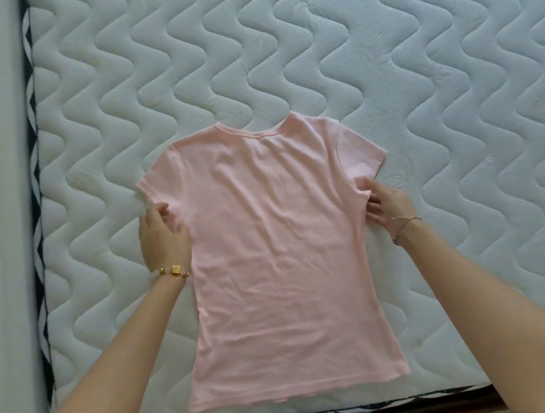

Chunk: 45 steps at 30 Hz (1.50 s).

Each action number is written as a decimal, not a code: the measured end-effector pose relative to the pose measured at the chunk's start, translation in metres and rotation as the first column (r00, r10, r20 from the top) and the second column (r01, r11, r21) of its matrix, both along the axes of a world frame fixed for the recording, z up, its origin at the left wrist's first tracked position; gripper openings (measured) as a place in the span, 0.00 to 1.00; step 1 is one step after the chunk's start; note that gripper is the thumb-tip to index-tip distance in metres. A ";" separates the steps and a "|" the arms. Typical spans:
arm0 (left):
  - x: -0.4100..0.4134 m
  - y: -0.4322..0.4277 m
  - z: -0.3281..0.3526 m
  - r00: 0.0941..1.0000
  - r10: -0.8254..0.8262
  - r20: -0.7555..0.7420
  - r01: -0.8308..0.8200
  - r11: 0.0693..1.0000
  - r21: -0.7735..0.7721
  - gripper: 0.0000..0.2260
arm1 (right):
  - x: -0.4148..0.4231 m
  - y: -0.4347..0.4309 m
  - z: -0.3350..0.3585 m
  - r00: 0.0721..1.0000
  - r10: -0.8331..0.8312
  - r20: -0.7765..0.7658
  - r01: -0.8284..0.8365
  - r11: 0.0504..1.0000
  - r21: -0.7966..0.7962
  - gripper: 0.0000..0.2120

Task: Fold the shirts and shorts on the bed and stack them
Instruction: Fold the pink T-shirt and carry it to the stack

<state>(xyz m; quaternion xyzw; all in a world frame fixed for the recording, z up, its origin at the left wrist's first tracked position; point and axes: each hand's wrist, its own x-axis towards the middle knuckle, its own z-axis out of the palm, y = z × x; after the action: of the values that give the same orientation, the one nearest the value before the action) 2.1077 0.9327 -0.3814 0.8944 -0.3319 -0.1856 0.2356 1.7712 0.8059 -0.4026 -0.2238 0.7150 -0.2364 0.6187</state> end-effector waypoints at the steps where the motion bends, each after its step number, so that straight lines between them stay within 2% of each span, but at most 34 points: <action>1: -0.006 -0.011 0.003 0.994 -0.106 0.026 0.106 0.994 -0.018 0.18 | -0.001 -0.006 0.000 0.999 -0.036 0.018 0.036 0.999 0.000 0.12; 2: -0.013 -0.022 0.002 0.969 -0.245 0.039 0.246 0.969 -0.013 0.19 | 0.000 -0.011 0.000 0.998 -0.062 0.031 0.062 0.998 -0.003 0.10; 4: -0.033 -0.050 -0.006 0.852 -0.522 0.044 0.520 0.853 0.044 0.21 | 0.001 -0.024 -0.003 0.992 -0.113 0.055 0.114 0.993 -0.011 0.07; 6: -0.059 -0.074 -0.014 0.728 -0.685 0.037 0.678 0.727 0.110 0.23 | 0.003 -0.036 -0.006 0.985 -0.153 0.080 0.154 0.988 -0.012 0.05; 10: -0.103 -0.109 -0.029 0.575 -0.817 0.049 0.795 0.572 0.203 0.29 | 0.006 -0.055 -0.015 0.992 -0.118 0.050 0.120 0.992 -0.046 0.02; 14: -0.120 -0.132 -0.038 0.494 -0.866 0.078 0.807 0.489 0.332 0.32 | 0.001 -0.076 -0.019 0.993 -0.040 -0.114 0.020 0.985 -0.169 0.03; 18: -0.126 -0.152 -0.038 0.464 -0.883 0.075 0.803 0.455 0.385 0.33 | 0.000 -0.110 -0.013 0.981 0.053 -0.188 -0.109 0.948 -0.301 0.02; 20: -0.125 -0.158 -0.040 0.460 -0.886 0.063 0.802 0.445 0.398 0.33 | -0.005 -0.117 -0.018 0.972 0.085 -0.220 -0.151 0.941 -0.303 0.03; 25: -0.121 -0.155 -0.045 0.437 -0.896 0.077 0.805 0.428 0.411 0.34 | -0.015 -0.104 -0.025 0.975 0.060 -0.215 -0.116 0.960 -0.254 0.07; 30: -0.122 -0.153 -0.045 0.444 -0.892 0.082 0.797 0.435 0.419 0.32 | -0.022 -0.077 -0.011 0.990 -0.127 -0.062 0.110 0.966 -0.233 0.01; 34: -0.124 -0.137 -0.044 0.453 -0.887 0.095 0.799 0.451 0.398 0.32 | -0.031 -0.027 -0.013 0.943 -0.265 -0.201 0.243 0.962 -0.127 0.08; 36: -0.123 -0.125 -0.045 0.440 -0.892 0.105 0.801 0.442 0.404 0.31 | -0.025 -0.005 -0.011 0.948 -0.290 -0.134 0.298 0.954 0.038 0.13; 39: -0.123 -0.112 -0.045 0.437 -0.893 0.106 0.806 0.441 0.395 0.28 | -0.009 0.008 -0.001 0.968 -0.251 0.020 0.240 0.942 0.235 0.16; 45: -0.120 -0.106 -0.040 0.439 -0.894 0.088 0.807 0.435 0.399 0.31 | 0.007 -0.002 -0.003 0.914 -0.345 0.215 0.315 0.935 0.162 0.06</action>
<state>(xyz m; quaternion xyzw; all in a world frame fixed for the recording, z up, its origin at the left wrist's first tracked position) 1.9874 0.8270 -0.4211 0.6397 -0.7389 -0.1954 -0.0808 1.7778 0.8039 -0.4056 -0.0308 0.6759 -0.3181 0.6642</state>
